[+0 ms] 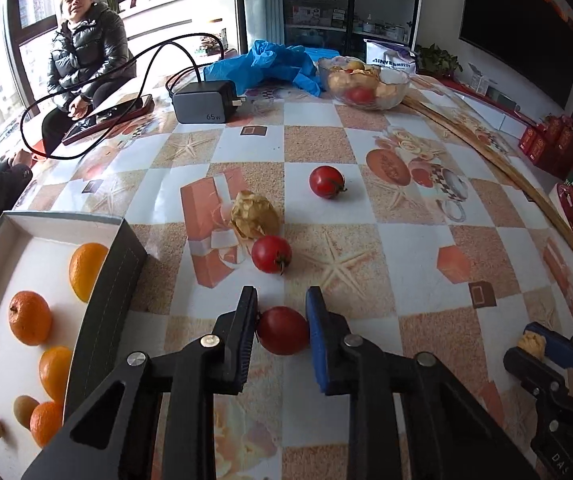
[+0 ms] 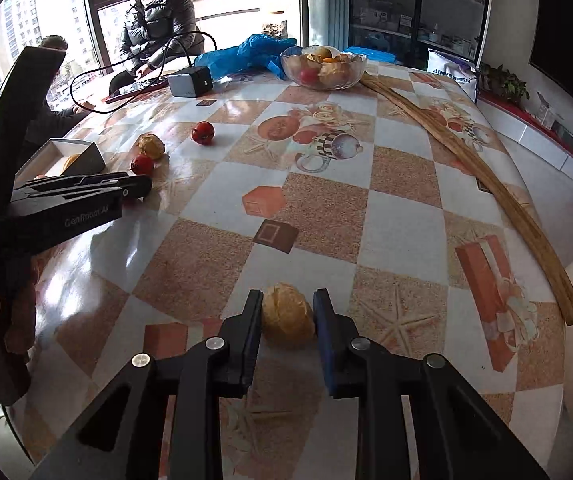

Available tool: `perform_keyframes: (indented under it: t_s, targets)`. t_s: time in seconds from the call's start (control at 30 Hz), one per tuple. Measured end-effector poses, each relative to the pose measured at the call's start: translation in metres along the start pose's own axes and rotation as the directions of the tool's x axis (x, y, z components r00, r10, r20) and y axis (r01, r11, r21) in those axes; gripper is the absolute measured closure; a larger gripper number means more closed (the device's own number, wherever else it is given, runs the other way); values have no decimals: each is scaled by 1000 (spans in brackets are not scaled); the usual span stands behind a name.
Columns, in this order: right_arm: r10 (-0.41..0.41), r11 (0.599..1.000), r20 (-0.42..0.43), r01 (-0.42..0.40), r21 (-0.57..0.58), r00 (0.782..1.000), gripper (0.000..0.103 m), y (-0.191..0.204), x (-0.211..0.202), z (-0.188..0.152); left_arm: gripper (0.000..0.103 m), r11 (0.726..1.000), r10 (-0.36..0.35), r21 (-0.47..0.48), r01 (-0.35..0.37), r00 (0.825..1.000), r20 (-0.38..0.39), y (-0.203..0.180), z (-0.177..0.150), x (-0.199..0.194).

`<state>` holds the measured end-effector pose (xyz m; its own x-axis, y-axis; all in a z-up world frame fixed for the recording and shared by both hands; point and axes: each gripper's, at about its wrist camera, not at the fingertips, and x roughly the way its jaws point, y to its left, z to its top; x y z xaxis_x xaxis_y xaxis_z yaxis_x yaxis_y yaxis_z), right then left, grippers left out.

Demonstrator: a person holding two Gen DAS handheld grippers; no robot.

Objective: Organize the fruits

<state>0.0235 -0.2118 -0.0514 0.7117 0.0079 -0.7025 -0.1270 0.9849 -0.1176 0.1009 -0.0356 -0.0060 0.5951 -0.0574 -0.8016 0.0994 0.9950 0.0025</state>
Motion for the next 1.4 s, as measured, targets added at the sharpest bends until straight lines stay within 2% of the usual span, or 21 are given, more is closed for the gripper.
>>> perform_keyframes:
  t_s: [0.07, 0.1, 0.17, 0.23, 0.3, 0.5, 0.7, 0.77, 0.83, 0.87, 0.9, 0.93, 0.97, 1.0, 1.03, 1.1, 1.2, 1.23, 1.27, 1.33, 1.4]
  targets:
    - [1, 1000, -3, -1, -1, 1000, 43, 2, -2, -4, 75, 1000, 15, 16, -15, 1000, 20, -2, -19, -13]
    - [8, 1000, 10, -9, 10, 1000, 12, 1, -5, -7, 74, 1000, 24, 15, -25, 999, 28, -2, -29, -20]
    - [19, 999, 39, -21, 32, 999, 9, -4, -12, -12, 69, 1000, -5, -17, 6, 1000, 30, 3, -43, -31]
    - [22, 998, 48, -25, 61, 999, 9, -11, -17, -15, 36, 998, -31, -55, 34, 999, 40, 9, -51, -40]
    - [21, 996, 41, -25, 89, 999, 9, -18, -19, -19, 26, 996, -47, -75, 51, 997, 54, 15, -57, -46]
    - [18, 994, 18, -20, 111, 1000, 9, -21, -17, -27, 26, 999, -13, -38, 14, 999, 41, 10, -61, -44]
    - [-12, 999, 26, 11, 53, 1000, 9, -1, -1, -7, 26, 1000, 26, -9, -26, 999, 34, 1, -62, -41]
    - [-17, 999, 26, 15, 52, 1000, 10, 2, 6, 1, 30, 999, 40, -28, -39, 999, 36, 1, -63, -43]
    - [-70, 997, 25, 69, 40, 997, 40, 6, 9, 4, 40, 997, 62, -51, -60, 997, 36, 3, -67, -47]
    - [-68, 997, 30, 67, 38, 997, 50, 8, 8, 3, 45, 996, 64, -58, -62, 997, 37, 3, -70, -50]
    - [-66, 997, 34, 65, 35, 997, 68, 9, 5, 2, 56, 996, 63, -61, -60, 997, 43, 5, -74, -53]
    - [-78, 997, 38, 77, 33, 996, 77, 11, 4, -1, 68, 996, 63, -64, -59, 997, 51, 7, -77, -56]
    - [-80, 996, 45, 78, 41, 996, 77, 11, 2, -4, 75, 996, 59, -70, -55, 997, 59, 9, -80, -58]
    - [-66, 996, 48, 62, 62, 997, 77, 9, 0, -5, 89, 996, 49, -79, -44, 997, 65, 12, -84, -60]
    - [-49, 995, 51, 45, 86, 998, 77, 6, -1, -7, 94, 995, 36, -91, -29, 997, 69, 15, -86, -62]
    - [-32, 994, 55, 25, 110, 998, 77, 3, -2, -8, 94, 992, -6, -125, 16, 997, 77, 23, -90, -65]
    - [-18, 993, 58, 11, 120, 998, 77, 1, -3, -8, 89, 988, -58, -138, 70, 994, 88, 30, -95, -69]
    - [-16, 993, 58, 9, 121, 998, 77, 1, -3, -8, 78, 988, -66, -135, 78, 994, 89, 32, -96, -72]
    - [-17, 993, 58, 10, 121, 998, 77, 1, -3, -8, 55, 987, -73, -135, 85, 993, 88, 33, -96, -75]
    - [-22, 993, 57, 15, 116, 998, 77, 1, -3, -8, 29, 984, -100, -135, 114, 989, 106, 37, -99, -87]
    - [-17, 993, 58, 10, 119, 998, 77, 1, -3, -8, 25, 985, -124, -104, 140, 981, 151, 34, -106, -104]
